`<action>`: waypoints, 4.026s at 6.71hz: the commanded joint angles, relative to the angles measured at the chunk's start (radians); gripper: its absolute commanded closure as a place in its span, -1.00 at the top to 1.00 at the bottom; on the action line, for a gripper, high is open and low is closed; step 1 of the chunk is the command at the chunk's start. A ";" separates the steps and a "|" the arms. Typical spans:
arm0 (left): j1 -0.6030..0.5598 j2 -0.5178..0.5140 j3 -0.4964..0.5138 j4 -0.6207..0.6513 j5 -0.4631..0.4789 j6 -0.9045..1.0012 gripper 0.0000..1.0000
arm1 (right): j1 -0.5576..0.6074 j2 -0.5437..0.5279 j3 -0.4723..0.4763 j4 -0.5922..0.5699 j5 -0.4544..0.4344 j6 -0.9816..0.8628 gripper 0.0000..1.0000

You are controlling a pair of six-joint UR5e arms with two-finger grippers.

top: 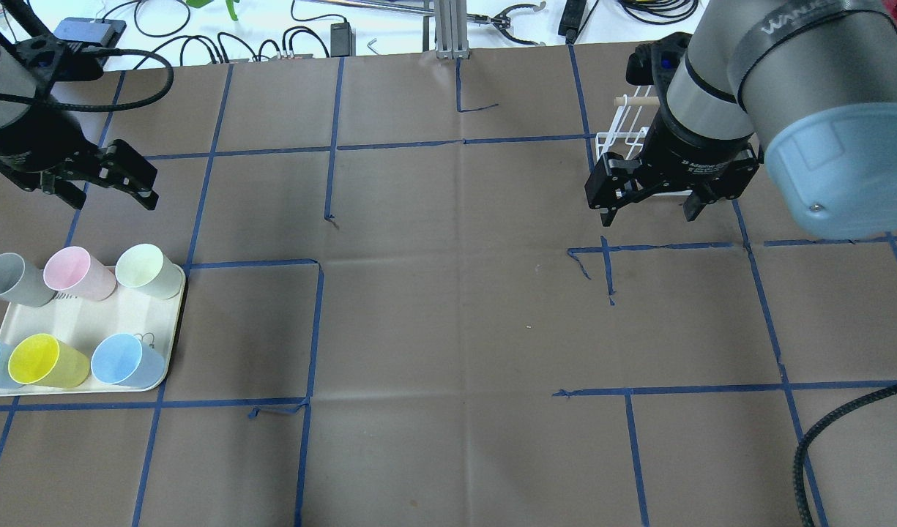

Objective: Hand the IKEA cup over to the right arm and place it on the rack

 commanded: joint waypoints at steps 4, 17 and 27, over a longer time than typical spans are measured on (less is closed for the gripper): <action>0.063 -0.092 -0.142 0.253 -0.007 0.053 0.99 | 0.000 -0.001 0.001 0.001 0.001 0.000 1.00; 0.109 -0.286 -0.258 0.470 0.003 0.084 0.92 | 0.000 -0.012 0.155 -0.401 0.191 0.000 1.00; 0.102 -0.167 0.149 0.002 0.006 0.067 -1.00 | 0.008 -0.016 0.636 -1.722 0.633 1.258 0.99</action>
